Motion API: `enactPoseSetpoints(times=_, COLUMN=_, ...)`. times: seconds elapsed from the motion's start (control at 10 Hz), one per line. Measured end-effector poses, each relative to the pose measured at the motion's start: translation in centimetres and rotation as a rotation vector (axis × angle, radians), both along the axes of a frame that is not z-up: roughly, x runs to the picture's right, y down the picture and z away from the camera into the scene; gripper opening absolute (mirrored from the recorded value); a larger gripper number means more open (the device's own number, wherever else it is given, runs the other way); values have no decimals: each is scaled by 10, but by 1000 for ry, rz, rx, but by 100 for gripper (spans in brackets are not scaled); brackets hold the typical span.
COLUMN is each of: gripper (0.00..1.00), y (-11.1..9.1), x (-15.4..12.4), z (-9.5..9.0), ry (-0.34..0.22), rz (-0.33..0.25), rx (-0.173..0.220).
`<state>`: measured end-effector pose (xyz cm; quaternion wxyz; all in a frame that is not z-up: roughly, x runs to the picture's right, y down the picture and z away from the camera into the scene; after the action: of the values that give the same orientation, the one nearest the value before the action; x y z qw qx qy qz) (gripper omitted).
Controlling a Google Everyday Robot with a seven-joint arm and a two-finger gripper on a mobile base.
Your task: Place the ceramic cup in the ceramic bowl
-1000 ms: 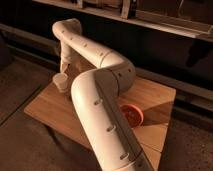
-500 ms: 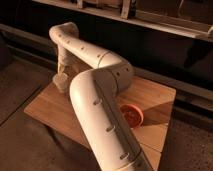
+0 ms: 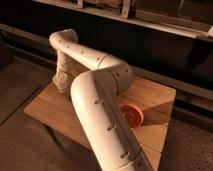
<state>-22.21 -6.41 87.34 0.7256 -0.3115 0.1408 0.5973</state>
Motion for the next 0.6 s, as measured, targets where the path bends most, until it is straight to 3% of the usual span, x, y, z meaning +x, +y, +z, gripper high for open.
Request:
enactPoseSetpoints(times=0.4, gripper=63, y=6, x=3, z=5, ry=-3, rz=8, rx=-15)
enactPoseSetpoints(times=0.6, gripper=44, y=12, x=-1, z=3, ry=-46, rz=2, rx=-39)
